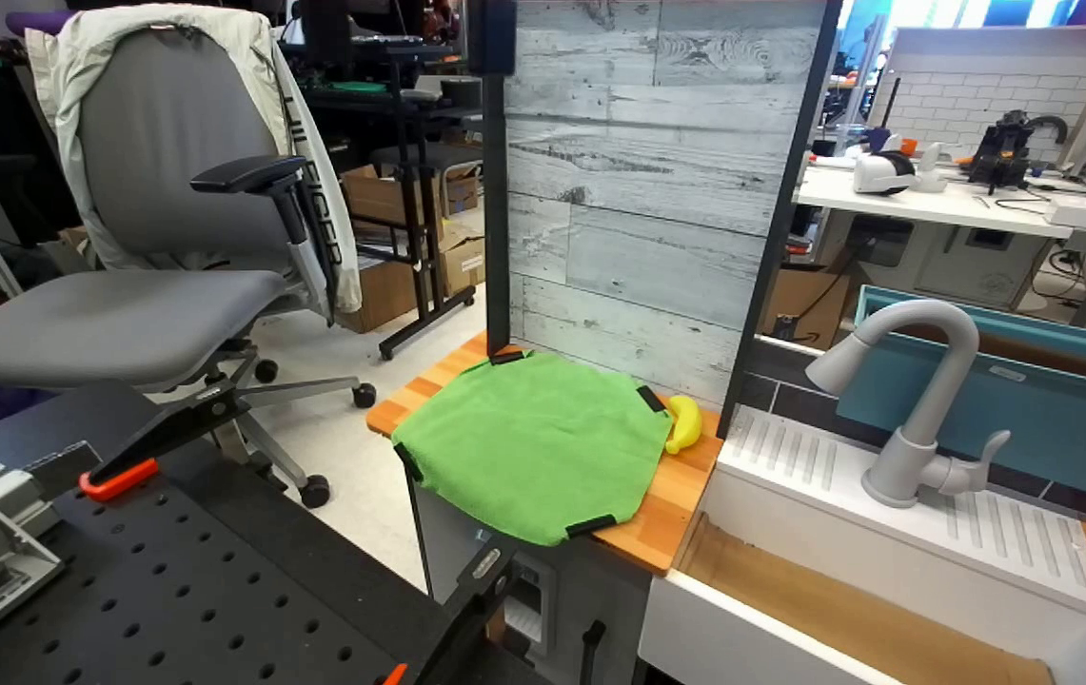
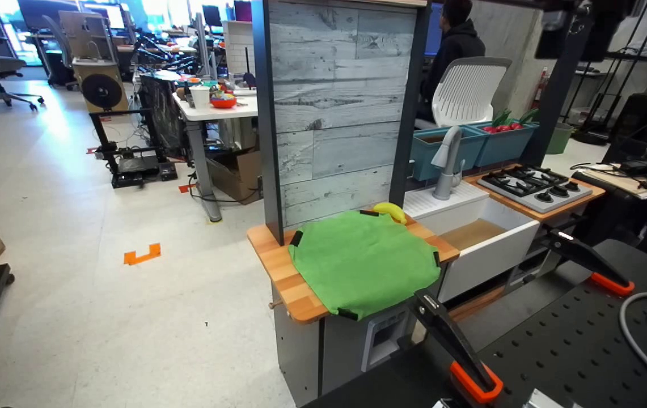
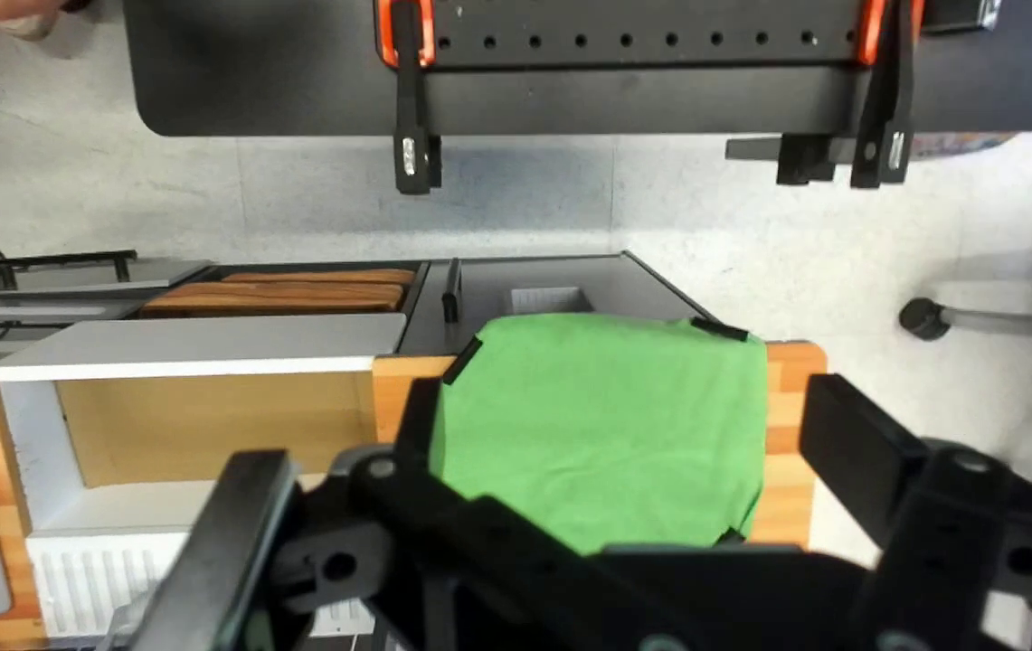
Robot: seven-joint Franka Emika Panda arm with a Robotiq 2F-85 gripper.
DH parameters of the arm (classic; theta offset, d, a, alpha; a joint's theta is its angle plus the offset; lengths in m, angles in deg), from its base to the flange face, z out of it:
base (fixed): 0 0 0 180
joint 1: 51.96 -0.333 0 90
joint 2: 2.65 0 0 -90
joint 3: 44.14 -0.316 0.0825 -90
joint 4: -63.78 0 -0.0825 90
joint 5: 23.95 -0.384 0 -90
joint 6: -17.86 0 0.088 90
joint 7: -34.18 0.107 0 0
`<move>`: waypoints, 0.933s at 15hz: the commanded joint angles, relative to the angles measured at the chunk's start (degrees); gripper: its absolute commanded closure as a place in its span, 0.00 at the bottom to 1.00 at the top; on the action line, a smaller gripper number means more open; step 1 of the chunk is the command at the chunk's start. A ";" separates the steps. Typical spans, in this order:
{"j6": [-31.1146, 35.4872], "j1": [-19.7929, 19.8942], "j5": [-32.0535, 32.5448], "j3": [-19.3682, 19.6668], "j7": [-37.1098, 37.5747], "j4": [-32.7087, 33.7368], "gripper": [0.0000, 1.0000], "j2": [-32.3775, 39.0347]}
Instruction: Fold the green towel in half
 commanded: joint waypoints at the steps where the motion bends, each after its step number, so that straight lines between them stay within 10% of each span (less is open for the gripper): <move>1: 8.19 -0.20 -5.33 1.44 0.78 5.32 0.00 10.88; 14: 23.53 5.57 -10.05 -0.19 4.26 26.89 0.00 49.95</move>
